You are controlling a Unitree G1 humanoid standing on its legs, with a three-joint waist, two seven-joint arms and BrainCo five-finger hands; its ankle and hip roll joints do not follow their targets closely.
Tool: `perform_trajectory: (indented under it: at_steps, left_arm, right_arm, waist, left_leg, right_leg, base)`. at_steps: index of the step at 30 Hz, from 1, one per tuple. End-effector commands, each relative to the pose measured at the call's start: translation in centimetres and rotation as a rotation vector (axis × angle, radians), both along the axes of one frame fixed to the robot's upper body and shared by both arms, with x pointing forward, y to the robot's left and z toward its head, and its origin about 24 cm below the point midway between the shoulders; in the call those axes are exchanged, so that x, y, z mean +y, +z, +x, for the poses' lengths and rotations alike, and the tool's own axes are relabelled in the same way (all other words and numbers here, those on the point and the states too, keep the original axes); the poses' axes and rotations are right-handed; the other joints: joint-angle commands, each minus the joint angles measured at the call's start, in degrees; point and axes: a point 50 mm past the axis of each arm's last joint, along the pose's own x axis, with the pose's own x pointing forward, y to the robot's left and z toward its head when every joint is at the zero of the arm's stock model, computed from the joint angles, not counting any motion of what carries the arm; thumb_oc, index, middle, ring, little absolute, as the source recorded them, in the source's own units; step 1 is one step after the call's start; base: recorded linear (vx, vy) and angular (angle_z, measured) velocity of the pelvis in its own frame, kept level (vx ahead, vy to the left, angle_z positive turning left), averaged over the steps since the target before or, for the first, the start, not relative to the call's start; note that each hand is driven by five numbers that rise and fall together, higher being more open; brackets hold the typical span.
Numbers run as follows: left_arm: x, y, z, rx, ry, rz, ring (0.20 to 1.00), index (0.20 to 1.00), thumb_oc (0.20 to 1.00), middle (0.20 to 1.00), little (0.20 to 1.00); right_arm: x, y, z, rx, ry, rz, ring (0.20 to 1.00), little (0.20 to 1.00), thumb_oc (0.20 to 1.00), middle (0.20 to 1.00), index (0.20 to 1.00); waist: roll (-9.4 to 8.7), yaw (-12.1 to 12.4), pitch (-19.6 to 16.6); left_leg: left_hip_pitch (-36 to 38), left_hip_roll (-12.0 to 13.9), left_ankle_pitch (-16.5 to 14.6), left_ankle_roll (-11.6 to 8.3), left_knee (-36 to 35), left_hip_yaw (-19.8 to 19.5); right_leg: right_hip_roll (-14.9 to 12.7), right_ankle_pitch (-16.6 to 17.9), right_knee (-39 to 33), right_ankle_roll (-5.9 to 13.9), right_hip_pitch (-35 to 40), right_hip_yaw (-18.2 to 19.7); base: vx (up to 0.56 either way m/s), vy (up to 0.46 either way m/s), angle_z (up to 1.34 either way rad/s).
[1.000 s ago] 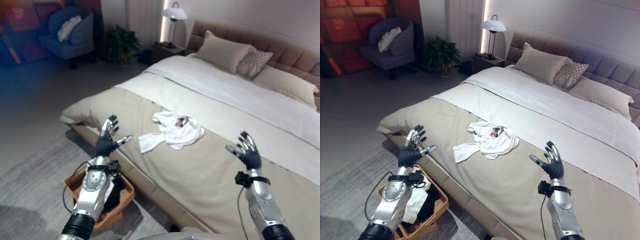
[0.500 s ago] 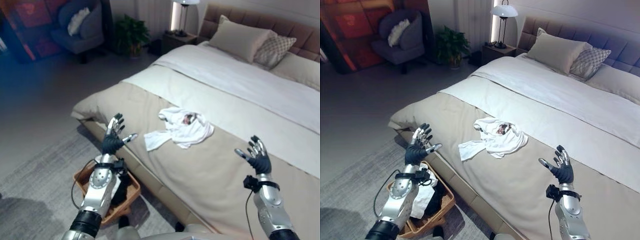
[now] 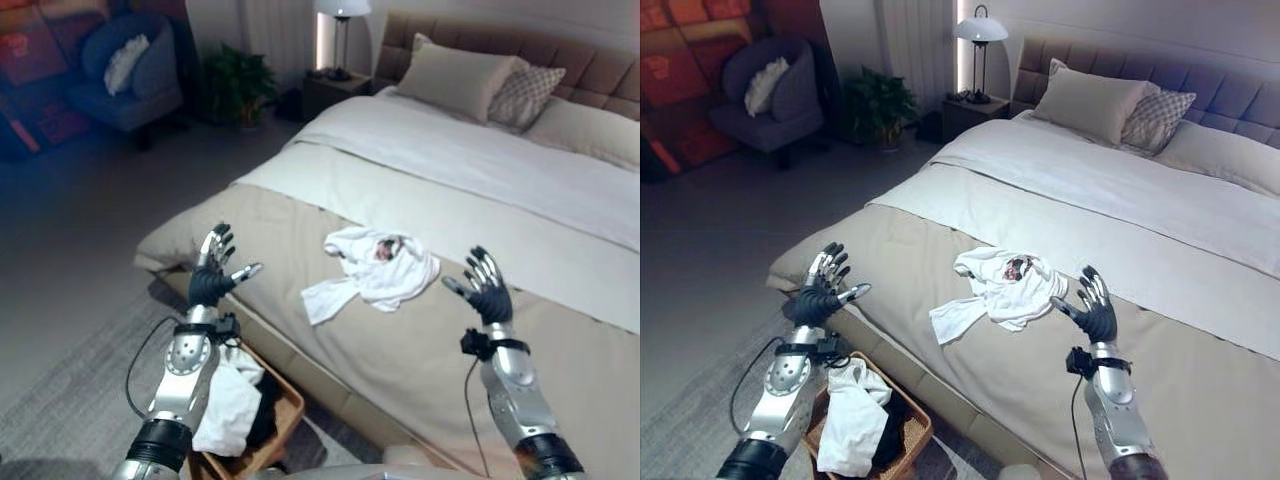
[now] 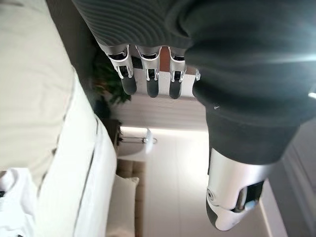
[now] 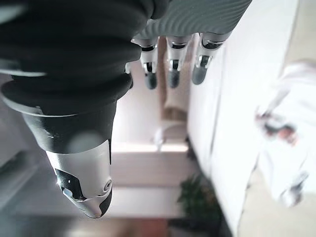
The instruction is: Pick up clothes into the bucket
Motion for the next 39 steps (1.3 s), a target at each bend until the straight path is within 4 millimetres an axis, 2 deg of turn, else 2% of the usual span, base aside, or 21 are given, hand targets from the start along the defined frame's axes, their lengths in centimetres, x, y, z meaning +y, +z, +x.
perform_trajectory:
  at_steps: [1, 4, 5, 10, 12, 15, 16, 17, 20, 21, 23, 25, 29, 30, 31, 33, 34, 35, 37, 38, 39]
  left_arm:
    - [-0.4, 2.5, 0.6, -0.123, -0.032, 0.070, 1.000, 1.000, 1.000, 1.000, 1.000]
    - [-1.1, 2.3, 0.9, -0.122, -0.027, 0.089, 1.000, 1.000, 1.000, 1.000, 1.000]
    - [-1.3, 2.2, 0.9, -0.117, -0.025, 0.123, 1.000, 1.000, 1.000, 1.000, 1.000]
    - [-1.4, 1.8, 0.7, -0.105, -0.017, 0.102, 1.000, 1.000, 1.000, 1.000, 1.000]
    - [-1.5, 2.1, 0.7, -0.123, -0.018, 0.095, 1.000, 1.000, 1.000, 1.000, 1.000]
    - [-1.9, 2.6, 0.8, -0.154, -0.032, 0.056, 1.000, 1.000, 1.000, 1.000, 1.000]
    - [-1.8, 3.0, 0.8, -0.174, -0.026, 0.026, 1.000, 1.000, 1.000, 1.000, 1.000]
    - [-1.8, 3.0, 0.9, -0.175, -0.025, 0.026, 1.000, 1.000, 1.000, 1.000, 1.000]
    - [-1.8, 3.6, 1.0, -0.206, -0.031, 0.018, 1.000, 1.000, 1.000, 1.000, 1.000]
    - [-1.7, 4.2, 1.0, -0.232, -0.031, 0.023, 1.000, 1.000, 1.000, 1.000, 1.000]
    - [-1.8, 4.5, 1.0, -0.247, -0.030, 0.027, 1.000, 1.000, 1.000, 1.000, 1.000]
    - [-2.0, 5.1, 1.2, -0.271, -0.024, 0.031, 1.000, 1.000, 1.000, 1.000, 1.000]
    - [-2.2, 5.3, 1.5, -0.277, -0.021, 0.019, 1.000, 1.000, 1.000, 1.000, 1.000]
    - [-2.5, 5.2, 1.6, -0.271, -0.029, 0.004, 1.000, 1.000, 1.000, 1.000, 1.000]
    - [-2.5, 5.2, 1.6, -0.272, -0.028, 0.004, 1.000, 1.000, 1.000, 1.000, 1.000]
    - [-2.9, 5.4, 1.6, -0.279, -0.044, 0.001, 1.000, 1.000, 1.000, 1.000, 1.000]
    - [-3.6, 5.8, 1.8, -0.294, -0.075, 0.002, 1.000, 1.000, 1.000, 1.000, 1.000]
    - [-3.6, 5.8, 1.8, -0.295, -0.075, 0.001, 1.000, 1.000, 1.000, 1.000, 1.000]
    - [-4.2, 6.4, 1.8, -0.316, -0.108, -0.012, 1.000, 1.000, 1.000, 1.000, 1.000]
    - [-4.2, 6.4, 1.8, -0.317, -0.108, -0.013, 1.000, 1.000, 1.000, 1.000, 1.000]
    - [-4.5, 6.8, 1.8, -0.330, -0.123, -0.008, 1.000, 1.000, 1.000, 1.000, 1.000]
  right_arm:
    - [1.0, 2.7, 1.0, -0.124, 0.082, -0.022, 1.000, 1.000, 1.000, 1.000, 1.000]
    - [1.7, 2.8, 1.0, -0.128, 0.116, -0.042, 1.000, 1.000, 1.000, 1.000, 1.000]
    - [1.9, 2.6, 0.8, -0.116, 0.124, -0.049, 1.000, 1.000, 1.000, 1.000, 1.000]
    - [2.4, 2.6, 0.9, -0.112, 0.141, -0.112, 1.000, 1.000, 1.000, 1.000, 1.000]
    - [2.5, 3.0, 1.2, -0.126, 0.141, -0.156, 1.000, 1.000, 1.000, 1.000, 1.000]
    - [2.7, 4.0, 2.5, -0.165, 0.117, -0.229, 1.000, 1.000, 1.000, 1.000, 1.000]
    - [3.0, 4.8, 3.4, -0.191, 0.095, -0.257, 1.000, 1.000, 1.000, 1.000, 1.000]
    - [3.0, 4.8, 3.5, -0.192, 0.094, -0.258, 1.000, 1.000, 1.000, 1.000, 1.000]
    - [3.1, 5.9, 5.1, -0.221, 0.040, -0.380, 1.000, 1.000, 1.000, 1.000, 1.000]
    - [3.1, 6.9, 6.5, -0.241, 0.002, -0.498, 1.000, 1.000, 1.000, 1.000, 1.000]
    - [3.1, 7.3, 7.2, -0.251, -0.022, -0.526, 1.000, 1.000, 1.000, 1.000, 1.000]
    - [2.9, 9.3, 8.8, -0.291, -0.075, -0.615, 1.000, 1.000, 1.000, 1.000, 1.000]
    - [2.5, 11.4, 10.0, -0.330, -0.127, -0.650, 1.000, 1.000, 1.000, 1.000, 1.000]
    - [2.1, 12.9, 10.8, -0.353, -0.160, -0.660, 1.000, 1.000, 1.000, 1.000, 1.000]
    - [2.1, 13.0, 10.8, -0.354, -0.160, -0.660, 1.000, 1.000, 1.000, 1.000, 1.000]
    - [1.2, 14.5, 11.5, -0.369, -0.213, -0.690, 1.000, 1.000, 1.000, 1.000, 1.000]
    - [-0.2, 16.6, 12.2, -0.386, -0.277, -0.731, 1.000, 1.000, 1.000, 1.000, 1.000]
    - [-0.2, 16.6, 12.2, -0.387, -0.277, -0.731, 1.000, 1.000, 1.000, 1.000, 1.000]
    - [-2.1, 19.6, 12.8, -0.400, -0.360, -0.800, 1.000, 1.000, 1.000, 1.000, 1.000]
    - [-2.1, 19.6, 12.8, -0.401, -0.360, -0.800, 1.000, 1.000, 1.000, 1.000, 1.000]
    - [-3.0, 21.7, 13.0, -0.416, -0.412, -0.852, 1.000, 1.000, 1.000, 1.000, 1.000]
  waist:
    - [-0.22, -1.3, -1.7]
    - [-0.71, -2.5, -1.1]
    - [-1.65, -2.9, -1.1]
    - [-2.95, -2.1, -1.8]
    - [-3.14, -1.6, -1.5]
    - [-3.35, -0.3, 1.3]
    - [-3.10, 0.5, 3.6]
    - [-3.06, 0.4, 3.4]
    - [-1.95, 1.8, 6.0]
    - [-1.07, 2.7, 7.0]
    - [-0.69, 3.0, 7.4]
    - [0.17, 3.7, 9.0]
    - [0.97, 4.0, 9.4]
    - [1.43, 4.2, 10.0]
    - [1.38, 4.2, 9.9]
    - [1.67, 4.3, 10.1]
    - [2.16, 4.7, 10.6]
    - [2.21, 4.7, 10.6]
    - [2.83, 4.8, 11.0]
    - [2.86, 4.7, 11.0]
    - [3.19, 4.8, 11.4]
  left_leg:
    - [-3.6, -0.5, 4.4, 1.36, -0.6, -3.5]
    - [-2.4, -0.8, 3.5, 0.55, -1.8, -3.5]
    - [-2.2, -0.9, 2.8, -0.04, -1.3, -3.6]
    - [-4.0, 0.3, 2.9, -0.90, -1.2, -2.9]
    - [-7.0, 1.1, 3.2, -1.11, -0.1, -3.3]
    - [-12.8, 1.5, 3.7, -1.40, 2.6, -4.6]
    - [-16.8, 2.0, 4.0, -1.76, 4.6, -5.5]
    - [-17.3, 2.0, 4.0, -1.77, 4.9, -5.6]
    - [-22.4, 2.2, 4.6, -2.19, 6.9, -6.8]
    - [-25.3, 2.2, 4.9, -2.29, 7.6, -7.2]
    - [-27.0, 2.3, 4.9, -2.32, 8.1, -7.3]
    - [-30.3, 2.7, 5.5, -2.85, 8.9, -7.1]
    - [-32.6, 3.1, 6.2, -3.42, 8.4, -6.7]
    - [-33.2, 3.3, 6.3, -3.69, 7.7, -6.7]
    - [-33.4, 3.2, 6.7, -3.64, 7.6, -6.6]
    - [-34.5, 3.2, 7.0, -3.78, 7.2, -6.4]
    - [-36.1, 3.3, 6.7, -3.99, 7.5, -6.1]
    - [-36.2, 3.3, 6.7, -3.99, 7.6, -6.1]
    - [-38.2, 3.3, 6.7, -3.99, 7.8, -6.1]
    - [-38.3, 3.3, 6.6, -3.99, 7.8, -6.1]
    - [-39.9, 3.4, 6.8, -4.06, 8.0, -6.2]
  right_leg:
    - [0.9, 6.2, -2.9, -0.53, -0.6, -2.3]
    - [-0.8, 8.6, -12.7, 1.07, -2.5, -5.5]
    - [-1.3, 9.9, -17.7, 2.08, -0.5, -6.3]
    - [-0.7, 10.8, -23.1, 2.81, 2.0, -7.6]
    - [-0.6, 10.7, -23.5, 2.85, 0.9, -8.3]
    - [-0.6, 10.4, -23.1, 2.52, -2.0, -9.5]
    - [-0.9, 10.3, -22.7, 2.37, -4.6, -10.3]
    - [-0.9, 10.3, -22.6, 2.35, -4.9, -10.3]
    - [-1.3, 10.2, -21.5, 2.13, -9.0, -11.0]
    - [-1.5, 10.2, -20.5, 2.01, -11.8, -11.3]
    - [-1.5, 10.1, -19.9, 1.91, -13.5, -11.3]
    - [-1.7, 10.1, -18.9, 1.85, -16.9, -11.3]
    - [-1.5, 10.2, -18.3, 1.82, -20.1, -11.3]
    - [-1.1, 10.0, -18.1, 1.82, -21.6, -10.8]
    - [-1.2, 10.3, -18.3, 1.79, -21.8, -10.7]
    - [-1.0, 10.5, -18.2, 1.77, -23.5, -10.3]
    - [-0.9, 10.2, -17.4, 1.71, -25.6, -9.9]
    - [-0.9, 10.1, -17.3, 1.70, -25.8, -9.9]
    - [-0.6, 10.1, -16.8, 1.52, -28.4, -9.3]
    - [-0.6, 10.1, -16.8, 1.52, -28.5, -9.3]
    - [-0.3, 10.0, -16.1, 1.35, -30.4, -8.7]
  base:
    - [0.09, 0.002, -0.10]
    - [0.10, -0.059, 0.01]
    - [0.11, -0.085, 0.11]
    - [0.05, -0.083, 0.14]
    - [-0.12, -0.090, -0.08]
    - [-0.21, -0.102, 0.03]
    - [-0.19, -0.088, 0.18]
    - [-0.18, -0.083, 0.32]
    - [-0.12, -0.061, 0.28]
    - [-0.08, -0.053, 0.25]
    - [-0.04, -0.026, 0.24]
    - [-0.04, -0.027, 0.12]
    - [0.01, -0.026, 0.04]
    - [0.03, -0.024, 0.03]
    - [0.02, -0.031, 0.01]
    - [0.02, -0.031, -0.04]
    - [0.03, -0.049, -0.09]
    - [0.02, -0.046, -0.09]
    - [0.01, -0.032, -0.05]
    - [0.03, -0.062, -0.06]
    - [0.02, -0.039, -0.08]
